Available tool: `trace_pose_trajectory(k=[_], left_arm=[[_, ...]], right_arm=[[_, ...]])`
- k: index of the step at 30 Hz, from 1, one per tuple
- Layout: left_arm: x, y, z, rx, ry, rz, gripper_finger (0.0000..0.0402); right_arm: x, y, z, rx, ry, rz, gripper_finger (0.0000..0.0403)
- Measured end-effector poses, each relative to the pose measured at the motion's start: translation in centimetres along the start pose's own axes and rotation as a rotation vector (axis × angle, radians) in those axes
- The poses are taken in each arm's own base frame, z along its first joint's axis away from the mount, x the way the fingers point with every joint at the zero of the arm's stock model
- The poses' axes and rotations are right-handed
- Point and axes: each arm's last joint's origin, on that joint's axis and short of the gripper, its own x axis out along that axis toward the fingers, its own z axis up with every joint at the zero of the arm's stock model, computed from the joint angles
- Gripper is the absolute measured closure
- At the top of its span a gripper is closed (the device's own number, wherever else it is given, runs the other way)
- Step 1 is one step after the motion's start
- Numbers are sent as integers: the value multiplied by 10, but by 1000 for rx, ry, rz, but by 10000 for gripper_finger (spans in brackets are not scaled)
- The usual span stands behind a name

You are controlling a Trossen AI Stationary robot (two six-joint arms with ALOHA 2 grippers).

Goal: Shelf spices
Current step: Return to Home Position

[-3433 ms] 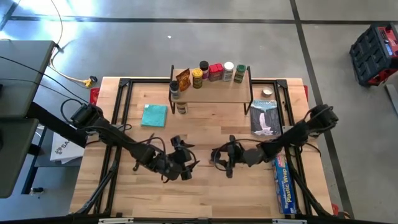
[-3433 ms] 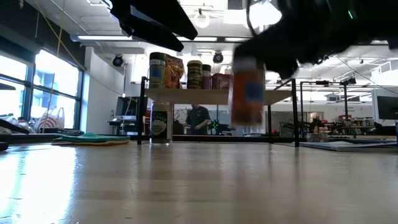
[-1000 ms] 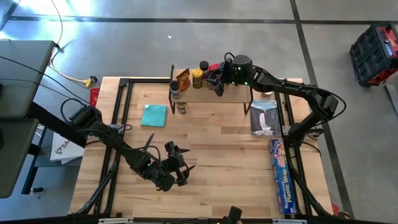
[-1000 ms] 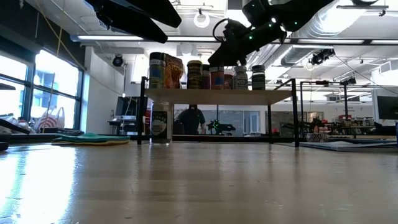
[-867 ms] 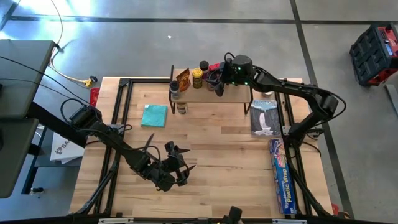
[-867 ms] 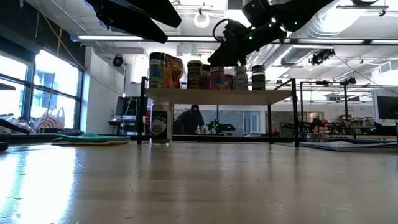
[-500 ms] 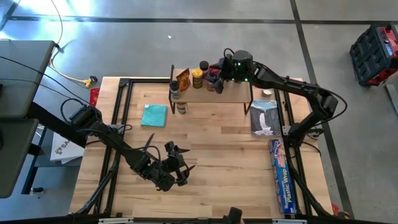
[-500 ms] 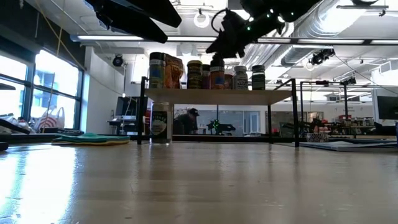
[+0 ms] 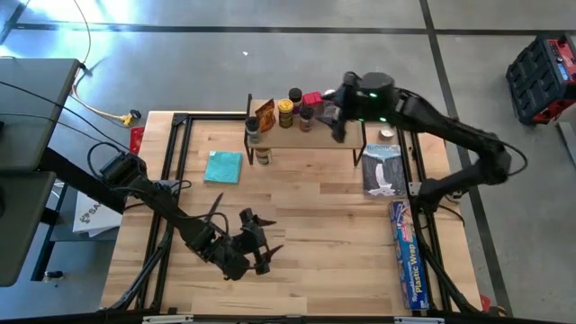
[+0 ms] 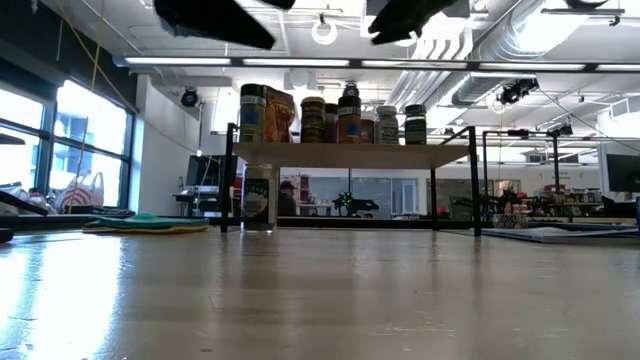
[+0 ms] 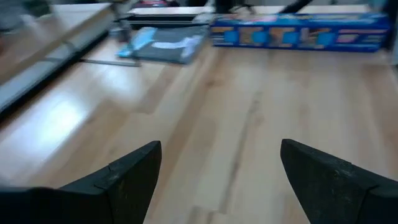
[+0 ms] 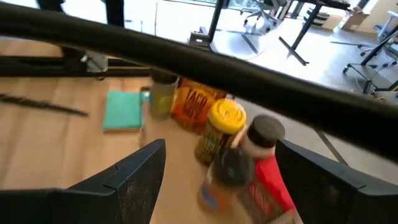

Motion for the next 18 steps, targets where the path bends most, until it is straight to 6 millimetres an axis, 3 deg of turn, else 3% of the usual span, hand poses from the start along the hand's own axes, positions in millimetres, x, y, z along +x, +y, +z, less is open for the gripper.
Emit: trace_pose_trajectory(k=[4, 7, 13, 18], left_arm=[[11, 3, 14, 18, -31, -88, 85], [20, 18, 31, 41, -57, -128, 90], [24, 71, 72, 137, -152, -85, 101], [-5, 133, 97, 128, -135, -82, 103]], right_arm=[[-50, 10, -2, -10, -24, 22, 105], [-85, 16, -11, -12, -53, 40, 105], [-139, 28, -50, 59, -123, 29, 105], [-160, 44, -97, 144, -145, 73, 105]])
